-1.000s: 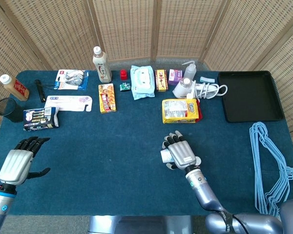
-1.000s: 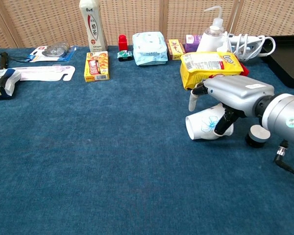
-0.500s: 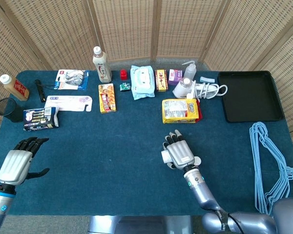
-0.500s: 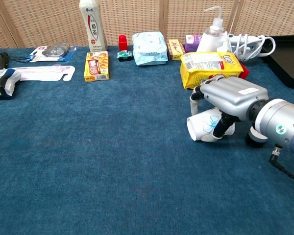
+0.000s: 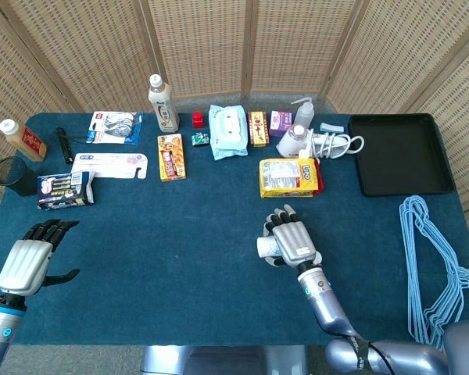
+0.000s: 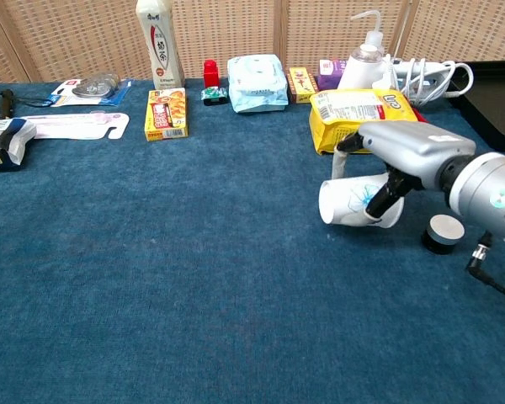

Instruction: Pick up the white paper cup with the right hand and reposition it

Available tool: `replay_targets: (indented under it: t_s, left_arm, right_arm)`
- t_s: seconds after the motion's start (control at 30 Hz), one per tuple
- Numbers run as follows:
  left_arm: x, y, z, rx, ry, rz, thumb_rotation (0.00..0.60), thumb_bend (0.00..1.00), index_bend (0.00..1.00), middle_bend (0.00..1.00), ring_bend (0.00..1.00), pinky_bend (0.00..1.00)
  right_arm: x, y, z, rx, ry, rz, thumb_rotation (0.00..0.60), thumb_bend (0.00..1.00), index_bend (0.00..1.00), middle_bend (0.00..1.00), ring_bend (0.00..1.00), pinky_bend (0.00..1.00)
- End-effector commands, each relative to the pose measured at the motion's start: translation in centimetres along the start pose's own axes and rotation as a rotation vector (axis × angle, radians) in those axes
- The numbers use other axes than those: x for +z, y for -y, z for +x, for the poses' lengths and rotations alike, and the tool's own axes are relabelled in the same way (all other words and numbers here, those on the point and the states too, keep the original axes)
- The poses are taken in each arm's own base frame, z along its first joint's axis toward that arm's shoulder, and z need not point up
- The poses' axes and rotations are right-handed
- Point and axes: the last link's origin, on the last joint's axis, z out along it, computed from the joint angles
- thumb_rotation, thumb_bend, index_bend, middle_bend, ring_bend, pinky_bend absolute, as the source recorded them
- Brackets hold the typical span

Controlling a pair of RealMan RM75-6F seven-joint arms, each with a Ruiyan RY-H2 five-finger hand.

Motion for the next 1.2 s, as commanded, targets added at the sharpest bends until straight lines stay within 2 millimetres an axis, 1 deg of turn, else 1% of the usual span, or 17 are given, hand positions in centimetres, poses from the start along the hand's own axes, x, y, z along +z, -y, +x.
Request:
replay_targets:
  t_s: [0.03, 0.17, 0.23, 0.3, 0.5, 0.63, 1.1, 1.2]
  left_arm:
    - [0.1, -0.1, 0.0, 0.0, 0.002, -0.002, 0.468, 0.14, 0.16, 0.25, 0.17, 0.18]
    - [0.1, -0.2, 0.0, 0.002, 0.007, -0.002, 0.476, 0.14, 0.16, 0.25, 0.17, 0.18]
    - [0.1, -0.2, 0.0, 0.005, 0.006, -0.003, 0.48, 0.14, 0.16, 0.25, 0.17, 0.18]
    - [0.1, -0.3, 0.1, 0.006, 0.006, -0.004, 0.477, 0.14, 0.16, 0.25, 0.17, 0.18]
    - [0.1, -0.6, 0.4, 0.013, 0.003, -0.009, 0.47, 0.14, 0.16, 0.25, 0.17, 0.18]
    - [0.1, -0.7, 0.7, 0.017, -0.004, -0.01, 0.473, 0.14, 0.16, 0.25, 0.17, 0.18]
    - [0.3, -1.4, 1.1, 0.022, -0.009, -0.025, 0.473, 0.14, 0.16, 0.25, 0.17, 0.18]
    - [0.3, -1.5, 1.1, 0.022, -0.01, -0.028, 0.479, 0.14, 0.16, 0.25, 0.17, 0.18]
  right_arm:
    - [-0.1, -0.6, 1.5, 0.179, 0.008, -0.033, 0.547, 0.24, 0.5, 0.27, 0.16, 0.05]
    - [-0.3, -1.2, 2.7, 0.318, 0.007, -0.06, 0.546, 0.24, 0.5, 0.27, 0.16, 0.05]
    - [-0.5, -1.4, 3.1, 0.45, 0.023, -0.083, 0.544, 0.24, 0.5, 0.27, 0.16, 0.05]
    - [-0.6, -1.8, 3.3, 0.528, 0.045, -0.095, 0.543, 0.24, 0.5, 0.27, 0.16, 0.05]
    - [-1.2, -2.5, 2.7, 0.687, 0.091, -0.132, 0.544, 0.24, 0.5, 0.27, 0.16, 0.05]
    - [-1.5, -3.0, 2.4, 0.757, 0.099, -0.138, 0.544, 0.24, 0.5, 0.27, 0.16, 0.05]
    - [-3.0, -6.0, 1.4, 0.774, 0.053, -0.153, 0.543, 0.24, 0.5, 0.27, 0.16, 0.04]
    - [-3.5, -7.0, 0.9, 0.76, 0.047, -0.168, 0.544, 0.24, 0.5, 0.27, 0.16, 0.04]
